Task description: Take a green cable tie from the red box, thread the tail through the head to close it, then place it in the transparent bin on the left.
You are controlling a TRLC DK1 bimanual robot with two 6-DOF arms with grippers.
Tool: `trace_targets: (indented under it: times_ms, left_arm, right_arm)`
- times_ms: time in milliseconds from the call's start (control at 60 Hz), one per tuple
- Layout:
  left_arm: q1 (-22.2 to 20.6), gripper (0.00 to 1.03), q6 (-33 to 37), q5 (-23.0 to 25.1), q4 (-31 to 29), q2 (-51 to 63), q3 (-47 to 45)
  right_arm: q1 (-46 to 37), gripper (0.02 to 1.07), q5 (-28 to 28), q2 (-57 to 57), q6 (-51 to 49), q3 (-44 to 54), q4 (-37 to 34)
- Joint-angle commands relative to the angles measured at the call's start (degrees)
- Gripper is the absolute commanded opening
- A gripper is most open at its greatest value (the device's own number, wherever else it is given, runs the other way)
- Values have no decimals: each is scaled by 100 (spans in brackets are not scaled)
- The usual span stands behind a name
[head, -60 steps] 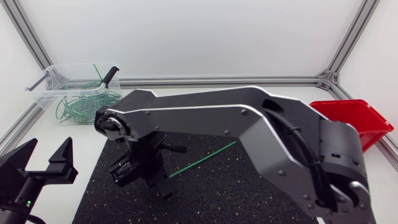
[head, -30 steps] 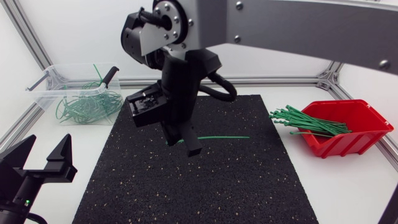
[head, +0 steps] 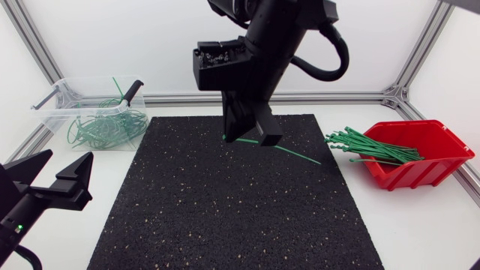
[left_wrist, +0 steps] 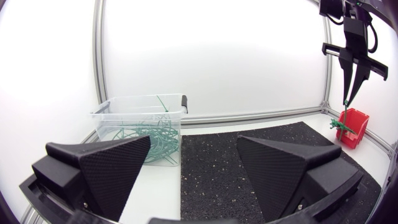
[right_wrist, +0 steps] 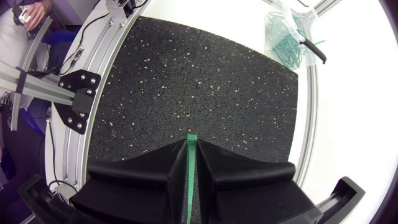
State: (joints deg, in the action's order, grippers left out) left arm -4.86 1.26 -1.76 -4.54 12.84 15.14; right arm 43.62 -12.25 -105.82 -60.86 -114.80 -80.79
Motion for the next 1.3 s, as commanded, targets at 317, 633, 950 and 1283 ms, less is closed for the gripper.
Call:
trace_targets:
  times_ms: [317,633,950,1283]
  left_arm:
    - [100,91,-73,1072,-566,2117,1589]
    - [12,92,1615,1635,-997,3647,2573]
    - [-67,92,2397,2725,-821,4499,2705]
    - [73,92,3091,4509,-144,4816,2195]
  right_arm:
    - [-468,8,-199,-352,153,-1343,-182]
    - [-556,8,-216,-782,-57,-1747,-323]
    - [-644,8,-814,-1222,13,-1835,-279]
    - [-688,8,-2704,-1178,-145,-1097,-226]
